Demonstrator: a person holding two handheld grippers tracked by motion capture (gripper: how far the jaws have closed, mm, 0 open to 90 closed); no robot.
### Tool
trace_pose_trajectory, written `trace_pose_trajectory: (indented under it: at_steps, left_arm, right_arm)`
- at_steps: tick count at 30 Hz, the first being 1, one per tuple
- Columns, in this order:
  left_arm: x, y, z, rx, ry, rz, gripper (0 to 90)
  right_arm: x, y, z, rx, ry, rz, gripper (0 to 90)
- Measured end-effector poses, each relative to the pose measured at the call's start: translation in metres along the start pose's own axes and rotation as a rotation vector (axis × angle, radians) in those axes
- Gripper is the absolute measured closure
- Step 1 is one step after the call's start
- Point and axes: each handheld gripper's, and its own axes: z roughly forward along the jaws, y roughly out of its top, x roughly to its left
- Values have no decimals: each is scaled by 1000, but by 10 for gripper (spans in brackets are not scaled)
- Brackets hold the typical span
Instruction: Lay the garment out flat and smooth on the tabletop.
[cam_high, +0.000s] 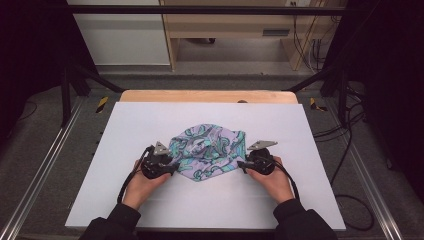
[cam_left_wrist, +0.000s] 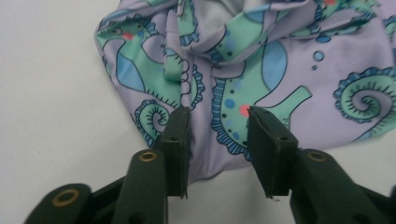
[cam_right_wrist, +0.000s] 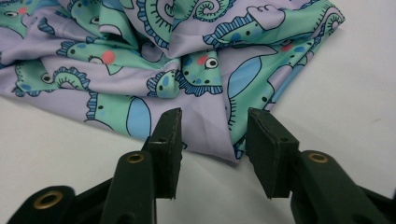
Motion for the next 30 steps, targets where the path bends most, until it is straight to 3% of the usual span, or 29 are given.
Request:
trace_pose_trajectory:
  at_steps: [4, 10, 16, 20, 27, 30]
  left_arm:
    - [2, -2, 1, 7, 2, -3, 685]
    - [3, -2, 2, -4, -22, 5, 871]
    - [-1, -4, -2, -14, -51, 8, 889]
    - [-11, -9, -9, -26, -83, 16, 890]
    - [-42, -22, -23, -48, -147, 36, 890]
    - [-53, -30, -25, -43, -156, 48, 891]
  right_arm:
    - [2, -1, 2, 13, -30, -31, 670]
    - [4, -1, 3, 14, -20, -38, 826]
    - [5, -2, -5, 1, -1, -33, 871]
    - [11, -13, -19, -1, 8, -38, 872]
    - [20, -43, -49, -10, 24, -26, 872]
    - [22, -56, -60, -9, 27, -18, 872]
